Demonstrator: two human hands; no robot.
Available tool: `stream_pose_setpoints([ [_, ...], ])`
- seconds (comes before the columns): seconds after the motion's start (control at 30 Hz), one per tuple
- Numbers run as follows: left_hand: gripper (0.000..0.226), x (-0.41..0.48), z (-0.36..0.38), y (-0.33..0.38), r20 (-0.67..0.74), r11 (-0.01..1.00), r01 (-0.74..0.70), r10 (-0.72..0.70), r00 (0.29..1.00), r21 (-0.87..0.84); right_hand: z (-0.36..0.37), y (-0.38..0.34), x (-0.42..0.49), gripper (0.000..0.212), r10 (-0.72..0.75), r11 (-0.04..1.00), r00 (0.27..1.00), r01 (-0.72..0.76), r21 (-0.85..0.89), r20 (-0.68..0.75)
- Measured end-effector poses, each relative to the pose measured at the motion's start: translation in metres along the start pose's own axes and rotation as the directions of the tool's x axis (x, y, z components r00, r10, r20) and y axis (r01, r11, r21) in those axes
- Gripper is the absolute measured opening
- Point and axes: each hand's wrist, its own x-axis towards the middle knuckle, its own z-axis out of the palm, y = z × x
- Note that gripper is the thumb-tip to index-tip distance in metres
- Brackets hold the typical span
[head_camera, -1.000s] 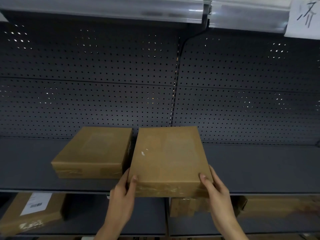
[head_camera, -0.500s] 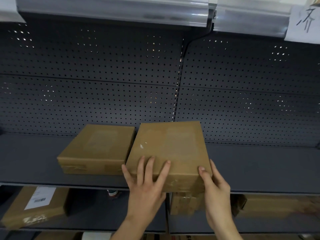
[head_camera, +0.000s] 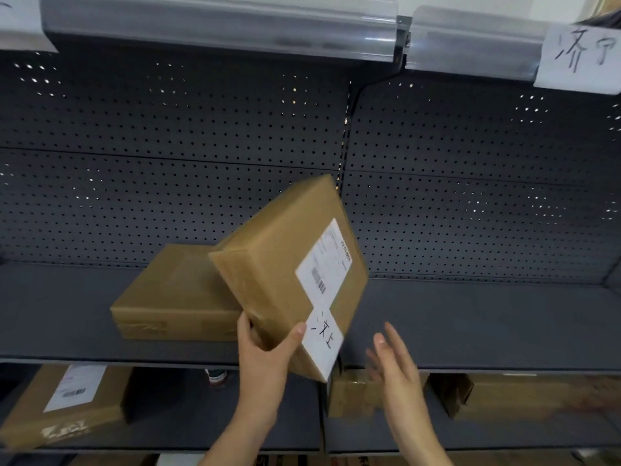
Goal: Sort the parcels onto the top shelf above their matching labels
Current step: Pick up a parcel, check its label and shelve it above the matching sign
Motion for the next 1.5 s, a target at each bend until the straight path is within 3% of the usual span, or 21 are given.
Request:
stream_pose_setpoints([
  [0.07,0.084,-0.003,0.001,-0.003,0.057,0.959,0.137,-0.127,0.99,-0.247,0.006,0.008,0.004,0.076,0.101,0.989,0.993,-0.106,0.1,0.056],
  [0.17,0.067,-0.011,0.006,-0.006,0.163,0.892,0.231,-0.18,0.97,-0.388,0.017,0.011,0.004,0.049,0.143,0.951,0.968,-0.192,0.242,0.207],
  [0.3,0.056,-0.021,0.009,-0.009,0.23,0.852,0.28,-0.194,0.954,-0.443,0.022,0.013,0.002,0.048,0.116,0.905,0.958,-0.21,0.369,0.261],
  [0.5,0.067,-0.02,-0.001,-0.013,0.26,0.871,0.3,-0.209,0.943,-0.388,0.017,0.012,0.005,0.047,0.021,0.932,0.982,-0.087,0.352,0.185],
  [0.63,0.107,-0.011,-0.026,-0.003,0.126,0.937,0.191,-0.161,0.979,-0.293,0.002,0.001,0.01,0.051,-0.023,0.961,0.985,-0.026,0.276,0.17],
  [0.73,0.124,-0.002,-0.048,0.012,0.053,0.998,0.062,-0.061,0.997,-0.006,-0.01,-0.007,0.016,0.052,-0.029,0.973,0.983,-0.013,0.229,0.179],
  [0.8,0.112,0.005,-0.057,0.02,0.062,0.993,-0.013,0.005,0.998,0.116,-0.015,-0.012,0.02,0.051,-0.041,0.982,0.984,0.008,0.187,0.174],
  [0.9,0.069,0.015,-0.061,0.027,0.151,0.967,-0.178,0.152,0.977,0.18,-0.018,-0.016,0.022,0.041,-0.048,0.992,0.981,0.026,0.121,0.185],
  [0.97,0.056,0.021,-0.062,0.026,0.175,0.956,-0.199,0.162,0.971,0.216,-0.019,-0.017,0.022,0.039,-0.054,0.994,0.979,0.035,0.101,0.196],
  [1.07,0.058,0.017,-0.062,0.025,0.166,0.958,-0.205,0.173,0.971,0.201,-0.018,-0.017,0.017,0.047,-0.074,0.993,0.98,0.055,0.102,0.185],
  [1.2,0.06,0.007,-0.061,0.024,0.147,0.958,-0.234,0.211,0.966,0.164,-0.02,-0.014,0.009,0.075,-0.131,0.99,0.981,0.122,0.068,0.144],
  [1.5,0.057,-0.009,-0.074,0.034,0.145,0.929,-0.346,0.327,0.934,0.13,-0.012,-0.013,-0.024,0.086,-0.355,0.929,0.923,0.366,-0.056,0.152],
])
